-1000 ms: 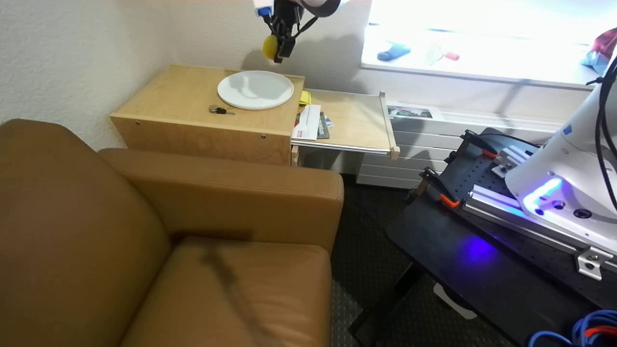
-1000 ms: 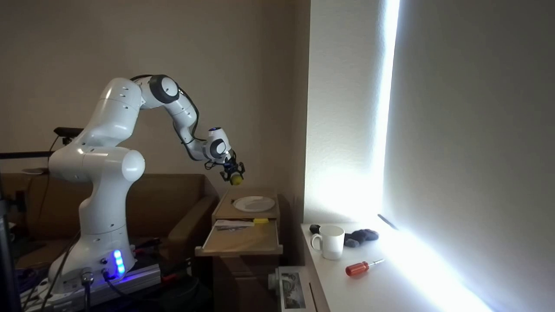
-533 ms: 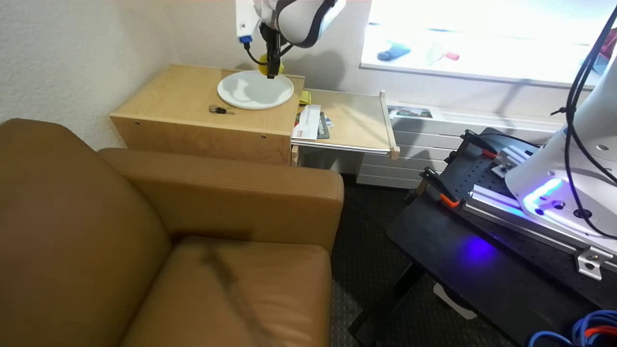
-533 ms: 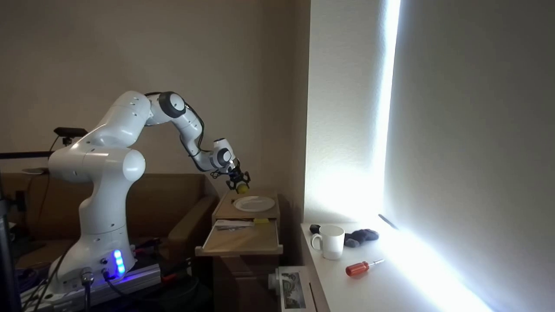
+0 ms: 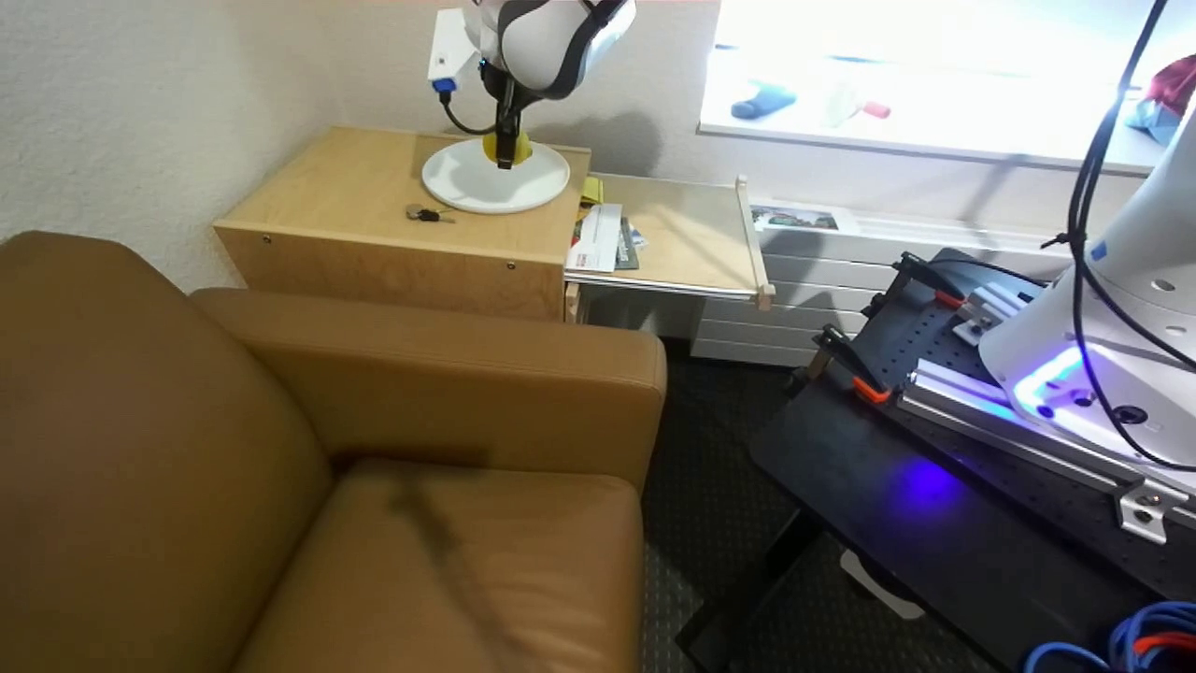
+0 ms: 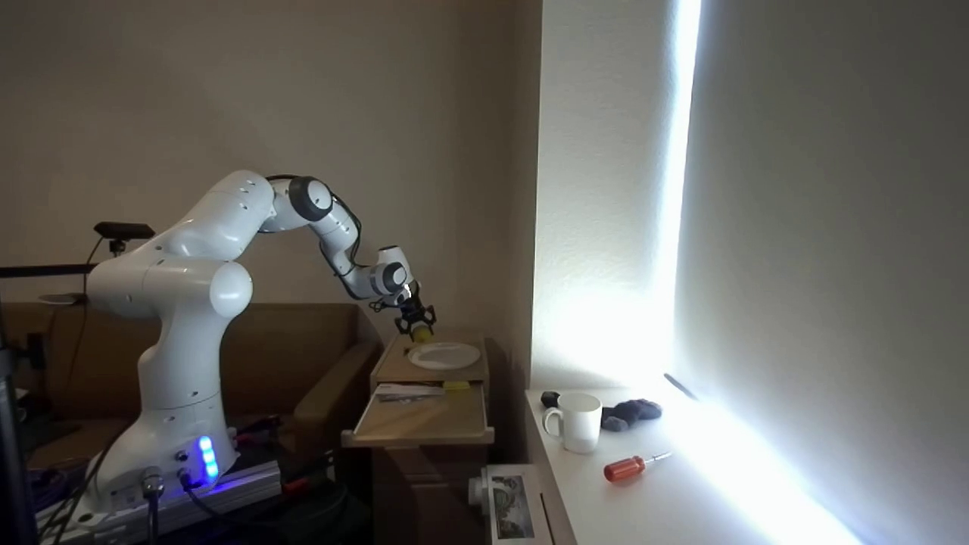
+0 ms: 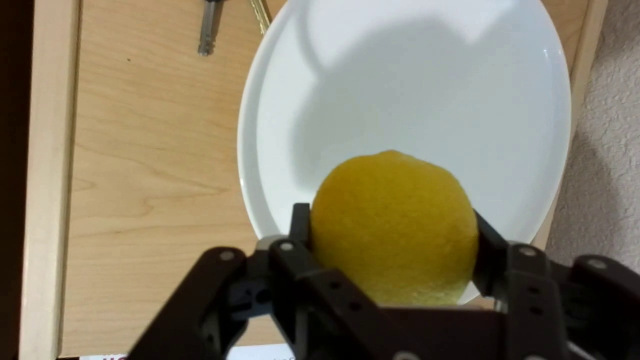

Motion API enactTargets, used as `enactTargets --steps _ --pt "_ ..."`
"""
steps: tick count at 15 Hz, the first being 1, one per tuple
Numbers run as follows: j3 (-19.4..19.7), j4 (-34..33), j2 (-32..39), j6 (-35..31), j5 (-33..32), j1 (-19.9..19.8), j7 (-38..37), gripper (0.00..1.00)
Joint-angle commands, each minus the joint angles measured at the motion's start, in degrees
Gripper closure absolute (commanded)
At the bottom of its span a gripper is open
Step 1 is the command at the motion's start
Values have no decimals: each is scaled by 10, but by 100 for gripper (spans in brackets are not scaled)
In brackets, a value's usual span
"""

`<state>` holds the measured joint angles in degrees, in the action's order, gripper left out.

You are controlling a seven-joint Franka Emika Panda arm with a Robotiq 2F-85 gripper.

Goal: Put the mug on the window sill, put the lemon on the plate, and then close the top drawer

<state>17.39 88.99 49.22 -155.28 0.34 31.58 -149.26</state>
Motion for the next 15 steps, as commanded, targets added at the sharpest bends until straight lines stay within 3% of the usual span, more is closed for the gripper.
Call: enactTargets --steps 1,2,6,12,13,15 --pt "30 -23 25 9 36 18 0 53" --pt "64 -43 48 12 84 39 0 53" --pt "134 -110 120 48 253 68 4 53" --pt "209 -180 198 141 409 86 4 53" --pt "223 -187 208 158 429 90 4 7" --pt "237 -201 219 176 463 89 4 1"
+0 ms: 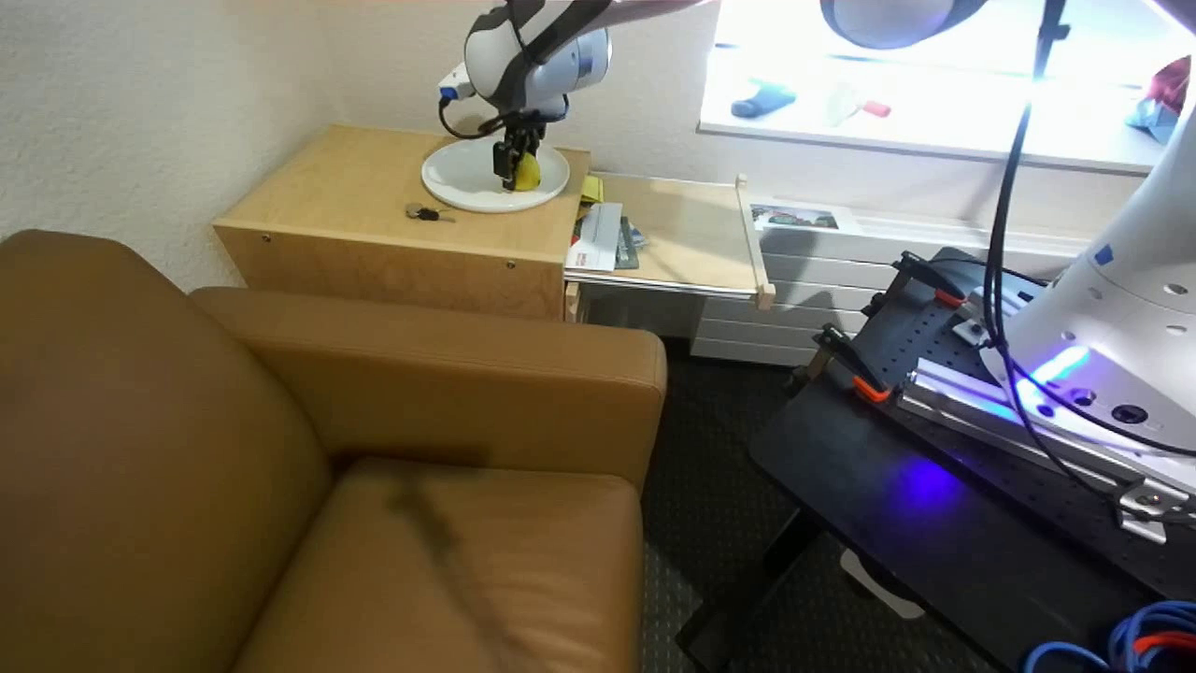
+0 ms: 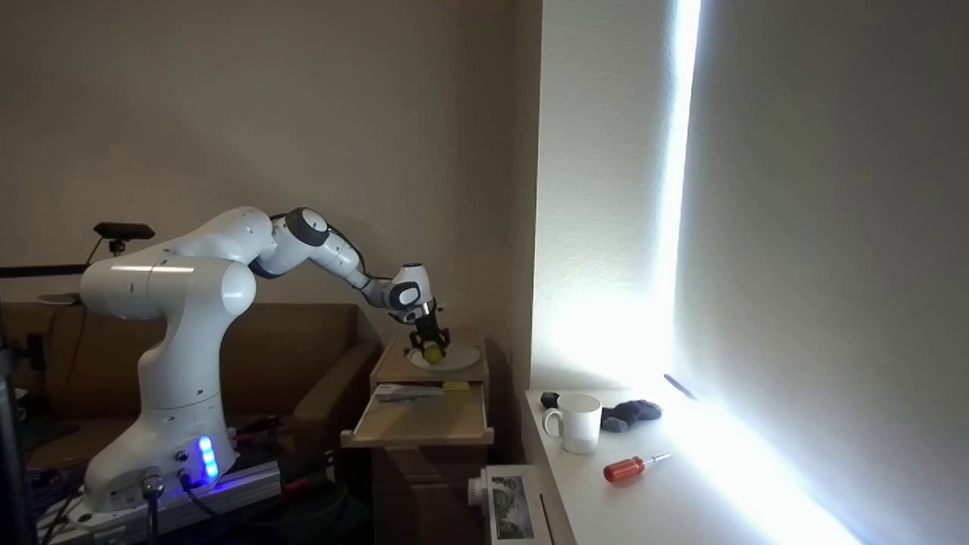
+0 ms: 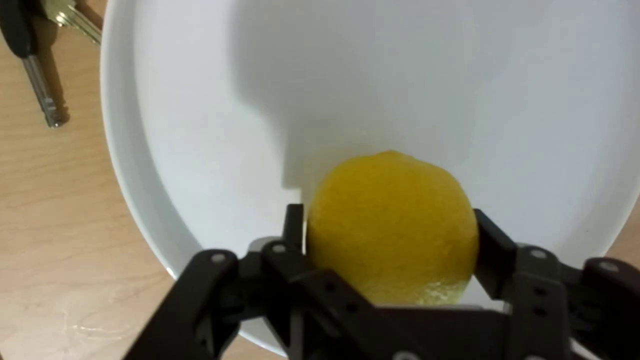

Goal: Put the mug on the window sill, put the lemon on the plate, and then close the top drawer

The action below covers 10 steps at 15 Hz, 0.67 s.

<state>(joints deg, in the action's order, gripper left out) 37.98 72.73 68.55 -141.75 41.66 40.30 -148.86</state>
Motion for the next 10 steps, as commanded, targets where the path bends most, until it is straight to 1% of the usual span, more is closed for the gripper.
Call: enactTargets --steps 1,3,5,6,7,8,9,10 --pt "31 -46 27 43 61 -3 0 0" --pt "37 -57 26 58 77 -8 0 0" --pt "24 -59 4 71 57 -19 4 0" --pt "65 -40 4 98 61 4 -1 0" --pt "73 -29 -11 121 36 4 -1 0" --pt "77 -15 -27 140 20 4 18 0" --pt "33 6 -69 145 -74 -21 -2 0" --pt "29 29 -94 162 -111 -24 20 0"
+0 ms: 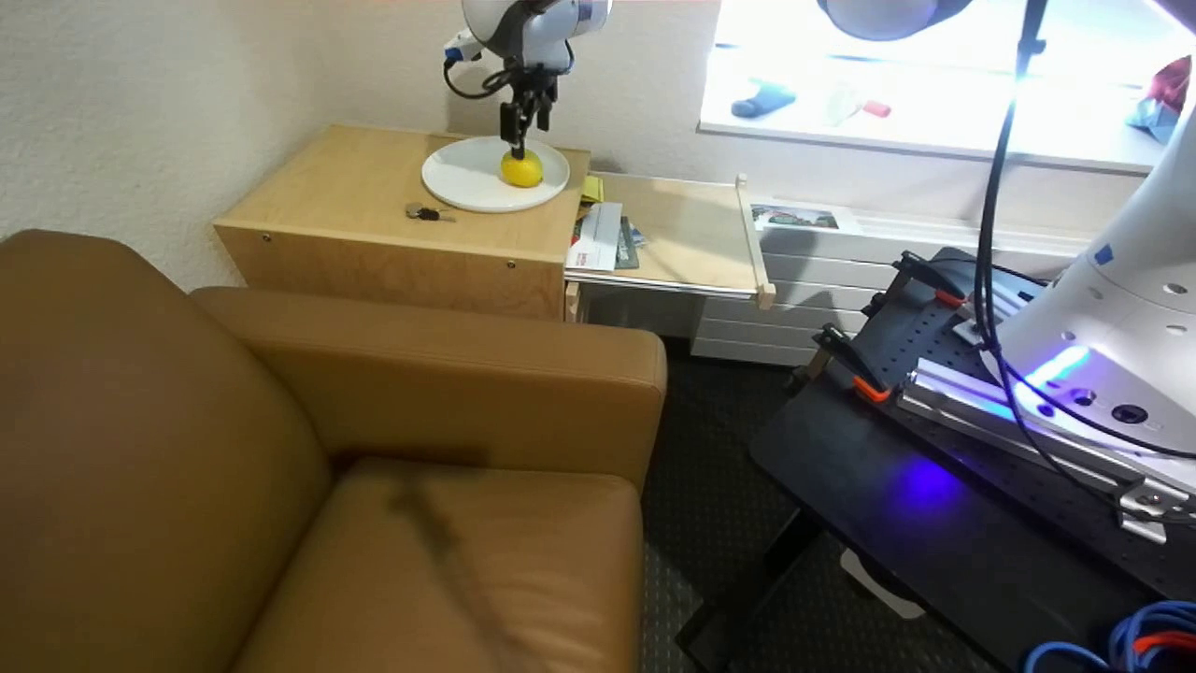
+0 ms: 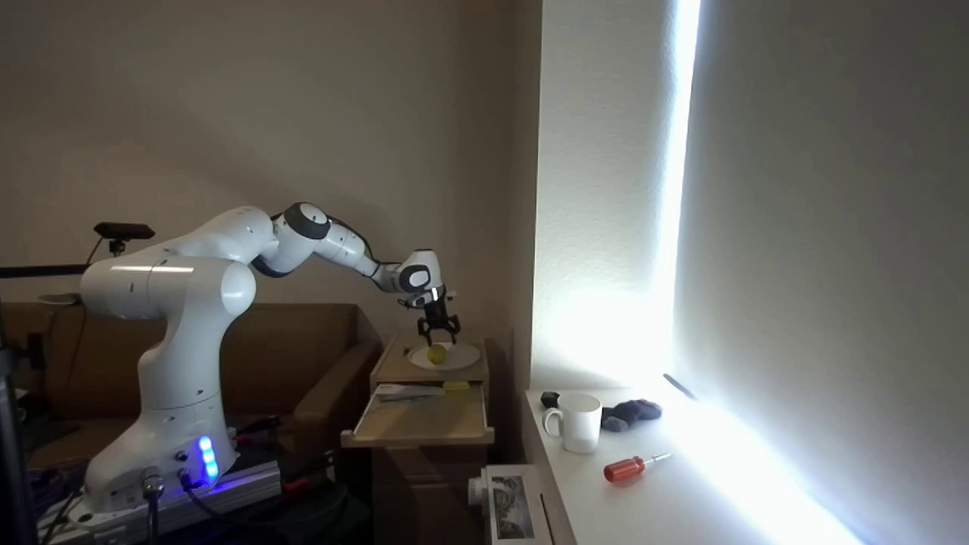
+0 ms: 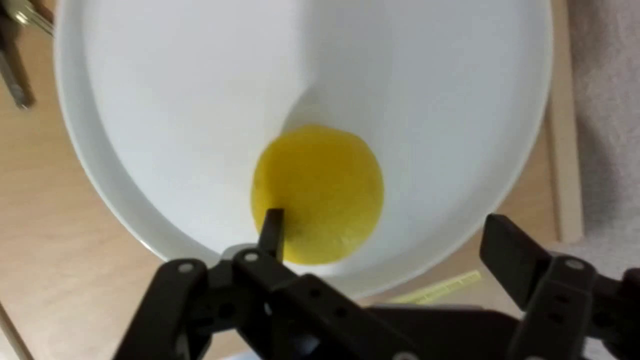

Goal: Put the mug on the window sill, put the lemon on the plate, and then close the top drawer

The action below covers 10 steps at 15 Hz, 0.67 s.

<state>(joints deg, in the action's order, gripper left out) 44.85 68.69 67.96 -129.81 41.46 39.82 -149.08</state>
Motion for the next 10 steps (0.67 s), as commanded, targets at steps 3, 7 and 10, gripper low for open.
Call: enactTargets --steps 3,7,10 --pt "-37 144 -159 76 -115 -22 141 0" --pt "-99 240 -277 130 -211 -83 207 0" --pt "-136 315 -342 150 -318 -135 204 0"
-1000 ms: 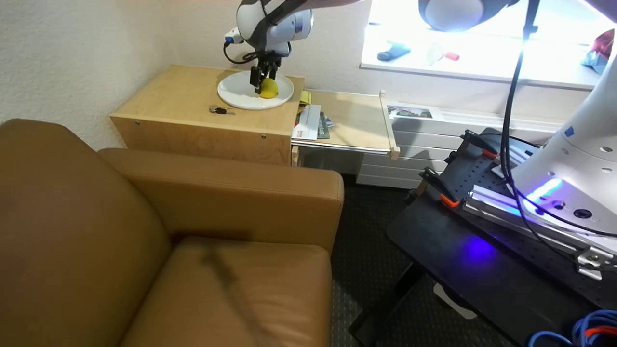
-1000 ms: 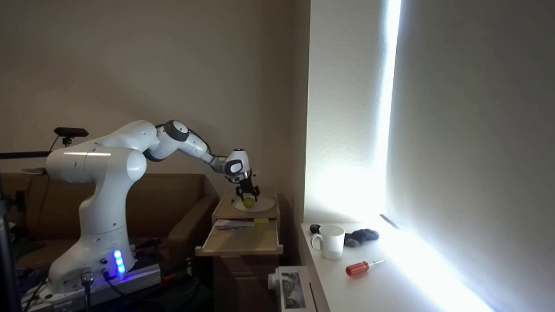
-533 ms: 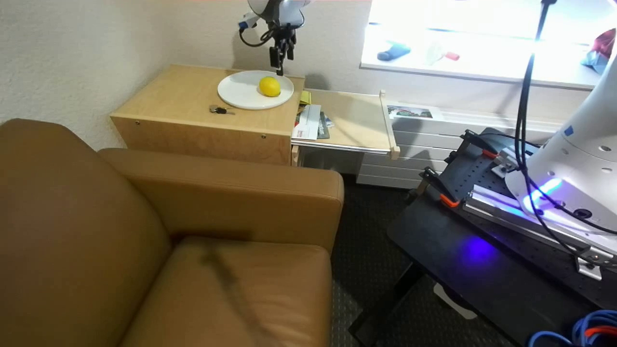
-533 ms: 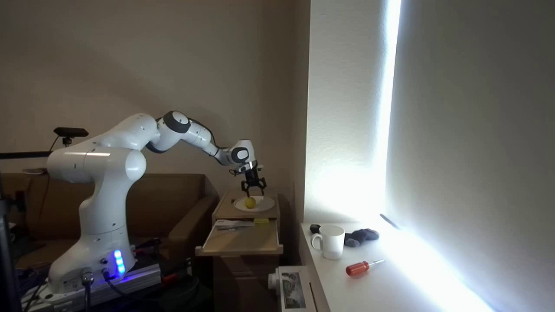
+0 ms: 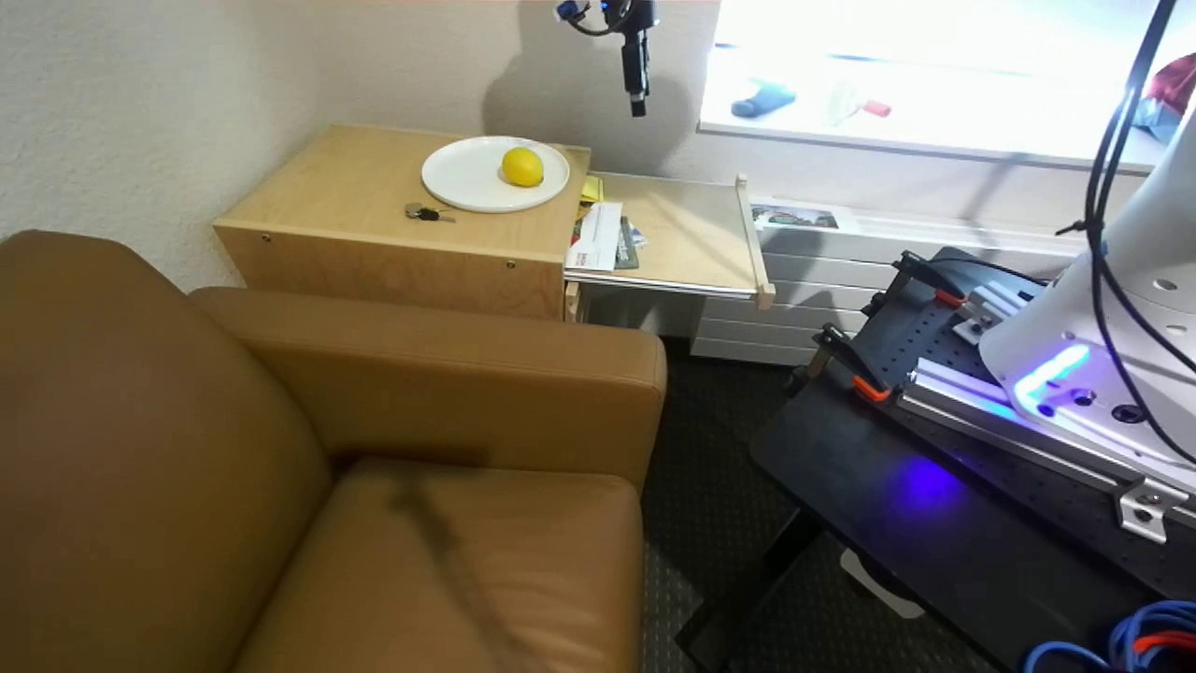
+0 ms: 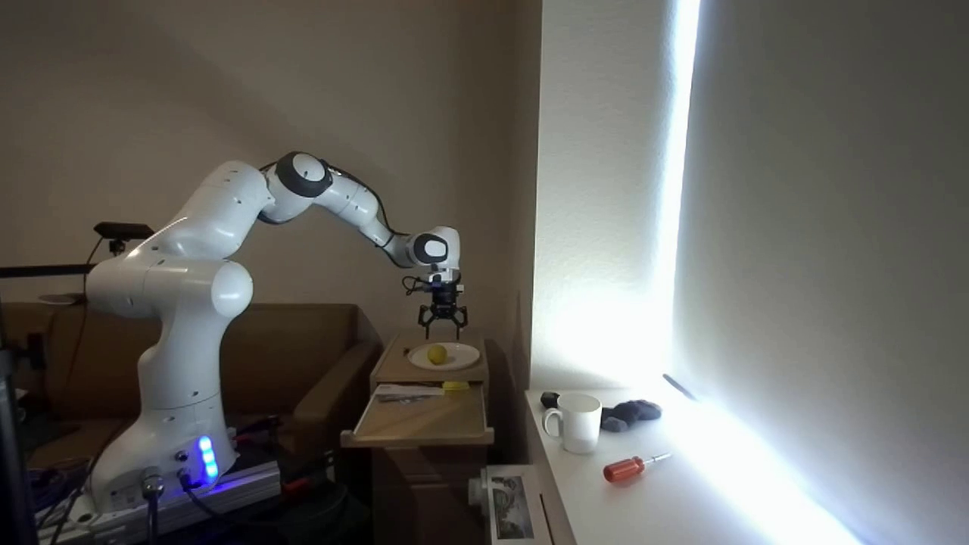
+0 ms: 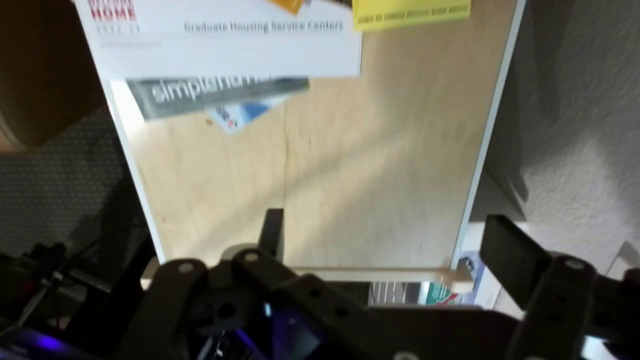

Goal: Put the mug on the window sill, put the lemon on the plate, and then close the top drawer

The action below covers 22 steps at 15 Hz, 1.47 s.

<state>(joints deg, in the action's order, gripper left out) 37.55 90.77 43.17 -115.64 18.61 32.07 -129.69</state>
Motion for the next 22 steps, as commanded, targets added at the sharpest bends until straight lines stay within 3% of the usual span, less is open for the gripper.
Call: enactTargets --steps 1,3,4,5,9,12,18,22 --pt "-79 111 -113 12 -131 -79 4 0" --pt "-111 145 -147 -6 -199 -115 -6 0" --pt "-143 92 -111 7 -200 -144 -31 0" --pt "-152 106 -124 8 -216 -157 -29 0" --pt "-165 122 -144 8 -224 -166 -26 0" --pt "-206 87 -85 61 -241 -197 -55 0" --pt "-243 120 -39 113 -190 -314 5 0" --pt "-234 146 -13 74 -133 -346 -47 0"
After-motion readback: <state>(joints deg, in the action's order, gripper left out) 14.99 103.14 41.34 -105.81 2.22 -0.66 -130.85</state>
